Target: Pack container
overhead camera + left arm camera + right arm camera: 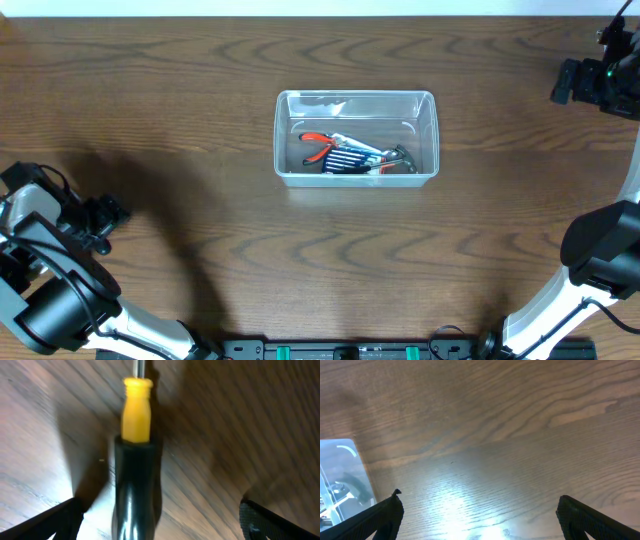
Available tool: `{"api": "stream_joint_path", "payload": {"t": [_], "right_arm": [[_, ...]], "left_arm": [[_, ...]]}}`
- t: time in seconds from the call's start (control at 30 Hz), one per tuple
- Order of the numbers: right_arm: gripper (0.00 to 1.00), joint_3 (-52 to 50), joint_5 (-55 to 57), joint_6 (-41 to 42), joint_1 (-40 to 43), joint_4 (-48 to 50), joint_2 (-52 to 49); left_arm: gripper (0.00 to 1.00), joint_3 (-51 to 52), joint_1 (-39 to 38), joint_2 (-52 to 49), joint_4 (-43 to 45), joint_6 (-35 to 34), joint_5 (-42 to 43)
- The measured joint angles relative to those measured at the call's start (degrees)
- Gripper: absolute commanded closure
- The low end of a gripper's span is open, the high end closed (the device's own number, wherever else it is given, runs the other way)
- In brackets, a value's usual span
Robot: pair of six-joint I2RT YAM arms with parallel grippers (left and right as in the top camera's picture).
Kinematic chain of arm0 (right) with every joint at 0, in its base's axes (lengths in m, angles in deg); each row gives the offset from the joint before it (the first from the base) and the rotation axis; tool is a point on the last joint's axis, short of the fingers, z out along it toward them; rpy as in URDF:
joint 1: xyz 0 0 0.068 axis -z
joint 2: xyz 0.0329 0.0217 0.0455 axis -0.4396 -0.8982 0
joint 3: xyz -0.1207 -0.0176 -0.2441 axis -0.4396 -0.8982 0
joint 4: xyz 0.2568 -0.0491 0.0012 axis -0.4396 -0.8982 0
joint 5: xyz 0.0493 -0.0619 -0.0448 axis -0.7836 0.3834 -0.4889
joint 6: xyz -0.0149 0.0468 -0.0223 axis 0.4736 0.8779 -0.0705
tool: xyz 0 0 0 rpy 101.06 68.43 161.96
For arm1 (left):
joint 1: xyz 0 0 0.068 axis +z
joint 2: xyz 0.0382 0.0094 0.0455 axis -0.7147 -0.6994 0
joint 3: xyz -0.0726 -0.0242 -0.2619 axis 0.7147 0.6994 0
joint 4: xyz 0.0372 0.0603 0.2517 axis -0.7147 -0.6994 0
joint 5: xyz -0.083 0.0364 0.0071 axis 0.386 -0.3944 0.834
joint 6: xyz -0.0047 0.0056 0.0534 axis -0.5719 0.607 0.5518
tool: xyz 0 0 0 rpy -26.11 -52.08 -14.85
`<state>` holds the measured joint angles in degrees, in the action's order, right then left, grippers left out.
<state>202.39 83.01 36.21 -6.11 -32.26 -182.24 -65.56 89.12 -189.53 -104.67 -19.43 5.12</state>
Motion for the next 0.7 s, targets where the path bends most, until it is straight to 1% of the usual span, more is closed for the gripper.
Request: {"api": "stream_joint_path", "payload": {"t": [0.27,0.6,0.7], "right_arm": [[0.01,0.0,0.4,0.0,0.0,-0.2,0.0],[0.01,0.0,0.5,-0.1,0.0,-0.7,0.0],[0.01,0.0,0.6,-0.1,0.0,-0.7,0.0]], "left_arm": [[0.02,0.8,0.1,0.5,1.5,-0.4,-0.1],[0.00,0.9,0.2,0.5,5.4,-0.3,-0.5],[0.04,1.0,0.2,0.5,5.4,-0.4,-0.5]]}}
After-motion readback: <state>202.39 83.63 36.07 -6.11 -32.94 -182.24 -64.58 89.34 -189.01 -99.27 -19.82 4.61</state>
